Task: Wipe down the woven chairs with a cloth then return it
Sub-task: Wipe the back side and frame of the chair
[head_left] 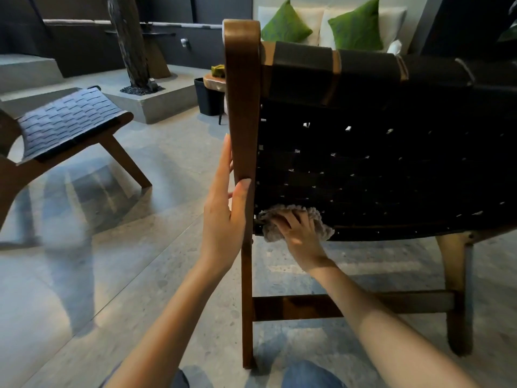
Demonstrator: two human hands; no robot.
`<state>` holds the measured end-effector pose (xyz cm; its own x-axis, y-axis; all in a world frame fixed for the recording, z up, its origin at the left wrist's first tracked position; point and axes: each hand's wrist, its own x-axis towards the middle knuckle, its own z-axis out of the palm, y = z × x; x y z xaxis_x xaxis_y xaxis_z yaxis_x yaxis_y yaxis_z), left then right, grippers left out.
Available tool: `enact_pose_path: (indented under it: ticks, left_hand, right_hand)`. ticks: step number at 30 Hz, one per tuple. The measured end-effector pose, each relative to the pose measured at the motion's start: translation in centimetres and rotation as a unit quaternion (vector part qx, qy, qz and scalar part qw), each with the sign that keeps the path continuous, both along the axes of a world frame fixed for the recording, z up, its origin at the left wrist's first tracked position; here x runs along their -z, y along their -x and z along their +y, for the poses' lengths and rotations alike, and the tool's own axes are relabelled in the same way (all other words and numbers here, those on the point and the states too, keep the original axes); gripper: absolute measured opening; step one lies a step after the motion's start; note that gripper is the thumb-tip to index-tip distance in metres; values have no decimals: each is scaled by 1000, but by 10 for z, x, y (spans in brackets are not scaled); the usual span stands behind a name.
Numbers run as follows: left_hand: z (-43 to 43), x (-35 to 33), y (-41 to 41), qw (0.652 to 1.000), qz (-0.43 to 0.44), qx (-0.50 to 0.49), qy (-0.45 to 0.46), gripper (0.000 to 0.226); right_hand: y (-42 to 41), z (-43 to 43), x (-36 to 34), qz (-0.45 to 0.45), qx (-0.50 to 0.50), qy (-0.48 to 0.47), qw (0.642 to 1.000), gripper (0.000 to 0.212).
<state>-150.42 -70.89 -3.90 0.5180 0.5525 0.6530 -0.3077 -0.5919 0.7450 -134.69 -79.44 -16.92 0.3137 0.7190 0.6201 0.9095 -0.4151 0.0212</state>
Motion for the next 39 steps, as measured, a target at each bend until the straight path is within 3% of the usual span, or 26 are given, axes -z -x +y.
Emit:
enact_pose_path:
  ticks: [2,8,11,15,18,21,24,28,33,39]
  left_hand:
    - [1,1,-1,1000,11,-10,-4,54]
    - [-6,-1,-1,1000,11,-2,8,53]
    - [-10,-1,-1,1000,4,-12,6,54]
    - [-16,5,-8,1000,1,-26,14,67]
    - [-19,8,-12,999,4,-51,9,73]
    - [-20,10,-16,997,-5,-76,6,71]
    - [-18,14,-18,996,-11,-88,-2,70]
    - [-15,17,-18,995,-9,-94,-20,70]
    - [-9,21,-19,994,-1,-108,-37,70]
    - [-6,24,-19,992,-3,-118,-40,69]
  right_hand:
    - [5,4,-4,22,10,-5,1000,60]
    - [22,-32,-42,-47,-64,-7,997,81]
    - [41,-68,-87,-155,-85,-122,977,57]
    - [36,-88,-147,-247,-25,-268,931,30]
    - [19,-86,-169,-264,18,-288,920,38]
    - [4,-78,-175,-253,17,-281,926,56]
    - [-6,-66,-167,-241,10,-302,922,59]
    - [-18,-55,-130,-231,-4,-267,936,62]
    - [-33,-45,-48,-154,-14,-98,983,72]
    - [-25,-36,-1,-21,-28,-15,999,59]
